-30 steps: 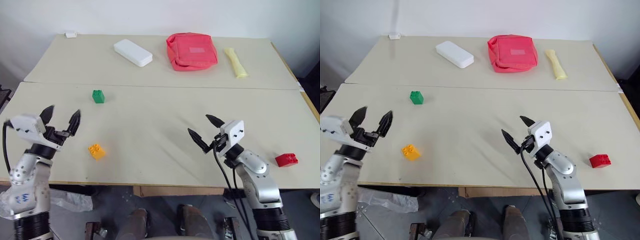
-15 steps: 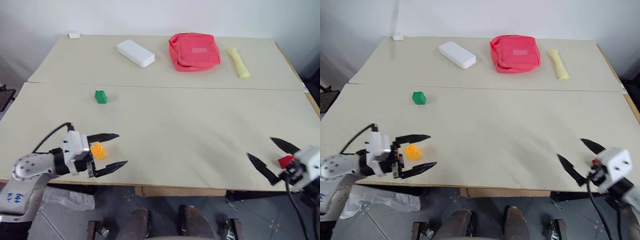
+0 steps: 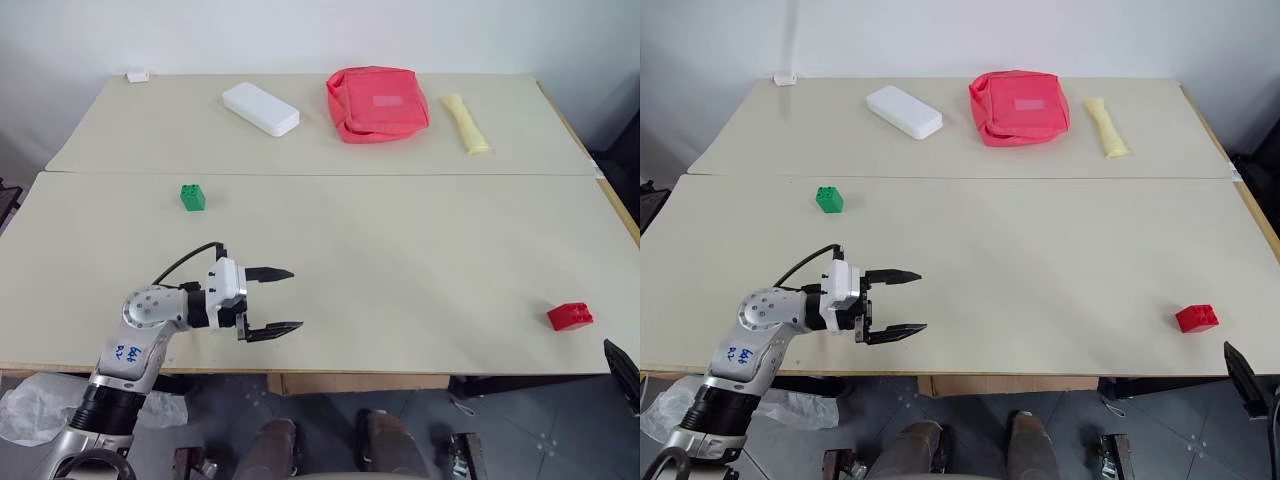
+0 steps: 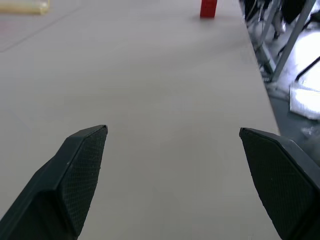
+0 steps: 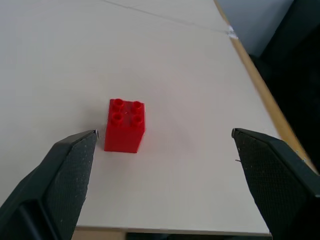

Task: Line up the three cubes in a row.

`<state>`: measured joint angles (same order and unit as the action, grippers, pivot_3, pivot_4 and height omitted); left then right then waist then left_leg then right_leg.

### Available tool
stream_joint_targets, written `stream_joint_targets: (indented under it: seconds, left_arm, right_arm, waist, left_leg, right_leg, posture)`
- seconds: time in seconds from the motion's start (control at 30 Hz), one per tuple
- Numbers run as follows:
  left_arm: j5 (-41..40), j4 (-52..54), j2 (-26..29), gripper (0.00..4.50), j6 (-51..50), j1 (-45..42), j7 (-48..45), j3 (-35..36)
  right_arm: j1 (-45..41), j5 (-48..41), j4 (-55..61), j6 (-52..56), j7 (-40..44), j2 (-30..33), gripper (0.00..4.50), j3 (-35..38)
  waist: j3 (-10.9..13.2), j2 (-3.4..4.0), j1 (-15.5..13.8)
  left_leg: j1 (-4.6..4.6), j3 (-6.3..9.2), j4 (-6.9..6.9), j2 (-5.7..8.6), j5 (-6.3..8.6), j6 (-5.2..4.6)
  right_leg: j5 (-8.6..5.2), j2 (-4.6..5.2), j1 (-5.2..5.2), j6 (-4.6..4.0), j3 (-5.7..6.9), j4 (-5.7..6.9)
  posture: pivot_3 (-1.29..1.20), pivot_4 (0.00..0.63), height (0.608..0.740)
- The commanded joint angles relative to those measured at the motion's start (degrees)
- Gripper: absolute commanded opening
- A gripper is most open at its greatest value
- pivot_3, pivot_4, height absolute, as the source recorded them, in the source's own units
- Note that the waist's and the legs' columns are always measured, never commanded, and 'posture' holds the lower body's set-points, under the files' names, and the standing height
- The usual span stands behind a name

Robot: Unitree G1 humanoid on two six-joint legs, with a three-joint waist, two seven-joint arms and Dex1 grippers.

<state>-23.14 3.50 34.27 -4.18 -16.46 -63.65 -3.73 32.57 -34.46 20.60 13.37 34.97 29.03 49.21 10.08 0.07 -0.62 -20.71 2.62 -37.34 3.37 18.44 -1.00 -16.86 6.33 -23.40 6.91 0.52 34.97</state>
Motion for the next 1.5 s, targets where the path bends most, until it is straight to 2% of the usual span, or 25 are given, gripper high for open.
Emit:
stream_joint_targets:
  seconds: [0.03, 0.2, 0.3, 0.4, 0.53, 0.83, 0.93, 1.17, 1.4, 1.5]
  left_arm:
    - [-0.02, -1.26, 0.64, 4.49, 1.47, -1.91, -1.37, 1.35]
    - [1.04, -1.75, -0.05, 4.49, 2.59, -2.53, -0.79, 1.26]
    - [1.43, -1.14, -0.53, 4.49, 2.67, -2.17, -0.13, 1.02]
    - [1.41, -0.34, -0.48, 4.49, 2.4, -1.91, 0.14, 0.98]
    - [1.64, -0.07, 0.03, 4.49, 2.48, -1.81, 0.13, 1.28]
    - [2.17, 0.25, -0.36, 4.49, 2.88, -1.88, 0.91, 1.21]
    - [2.35, -0.29, -0.51, 4.5, 3.3, -2.47, 0.79, 1.17]
    - [2.75, -1.08, -0.59, 4.5, 3.98, -2.6, 0.75, 1.31]
    - [2.6, -1.94, -0.13, 4.5, 4.81, -2.52, 1.11, 2.62]
    - [0.4, -0.95, 0.6, 4.5, 3.25, -0.97, 0.05, 3.95]
  right_arm:
    - [-5.79, -6.37, 5.12, 11.99, -7.22, 7.96, 4.5, 1.71]
    - [-13.1, -7.58, 2.94, 27.46, -12.51, 17.33, 4.5, -2.18]
    - [-14.57, -6.91, 1.22, 32.59, -12.53, 19.77, 4.5, -4.32]
    - [-15.37, -6.1, 0.41, 35.78, -12.09, 20.99, 4.5, -5.58]
    - [-16.46, -4.39, -1.07, 38.5, -11.42, 22.4, 4.5, -7.45]
    - [-17.49, -3.29, -1.08, 41.76, -11.0, 20.44, 4.5, -9.09]
    - [-17.73, -2.38, -1.47, 41.38, -11.08, 19.8, 3.84, -9.08]
    - [-19.91, -1.02, -2.6, 41.03, -10.06, 19.8, 1.49, -10.04]
    - [-27.66, -4.05, -1.93, 41.53, -3.34, 23.56, 1.45, -13.58]
    - [-36.62, -6.18, 3.39, 35.23, 9.21, 27.79, 1.45, -23.45]
  waist:
    - [0.0, 0.01, 0.56]
    - [0.01, -0.04, 0.14]
    - [0.0, -0.03, -0.97]
    - [0.0, -0.03, -1.2]
    - [0.0, -0.03, -0.94]
    - [0.0, -0.03, -0.85]
    - [0.0, -0.03, -0.85]
    - [0.0, -0.02, -0.84]
    - [0.0, -0.02, -0.53]
    - [0.0, -0.01, -0.09]
  left_leg:
    - [0.04, -0.08, -0.02, 0.01, 0.0, -0.01]
    - [0.09, -0.05, 0.1, -0.08, -0.02, 0.01]
    - [-0.15, 0.06, 0.02, -0.08, -0.01, 0.01]
    - [-0.56, 0.18, -0.3, -0.04, 0.07, -0.12]
    - [-0.56, 0.1, -0.56, 0.09, 0.19, -0.32]
    - [-0.55, 0.07, -0.61, 0.07, 0.21, -0.33]
    - [-0.55, 0.06, -0.61, 0.08, 0.21, -0.33]
    - [-0.54, 0.05, -0.63, 0.08, 0.21, -0.33]
    - [-0.53, -0.03, -0.64, 0.06, 0.21, -0.33]
    - [-0.51, -0.08, -0.64, 0.03, 0.21, -0.32]
  right_leg:
    - [0.02, 0.0, 0.02, 0.04, -0.07, 0.0]
    - [-0.02, -0.07, 0.0, -0.04, 0.0, 0.03]
    - [-0.04, -0.08, -0.12, -0.07, 0.1, 0.04]
    - [0.01, -0.06, -0.25, 0.01, 0.23, 0.1]
    - [0.11, 0.02, -0.11, 0.19, 0.17, -0.03]
    - [0.12, 0.01, -0.11, 0.2, 0.14, -0.04]
    - [0.12, 0.01, -0.11, 0.2, 0.13, -0.05]
    - [0.12, 0.0, -0.12, 0.21, 0.13, -0.01]
    - [0.12, -0.03, -0.15, 0.21, 0.08, 0.0]
    - [0.12, -0.06, -0.19, 0.21, 0.08, 0.0]
  posture:
    - [0.0, 0.15, 0.74]
    - [0.0, 0.15, 0.74]
    - [0.0, 0.15, 0.74]
    - [0.0, 0.15, 0.74]
    - [0.0, 0.15, 0.74]
    - [0.0, 0.15, 0.74]
    - [0.0, 0.15, 0.74]
    - [0.0, 0.15, 0.74]
    - [0.0, 0.15, 0.74]
    - [0.0, 0.15, 0.74]
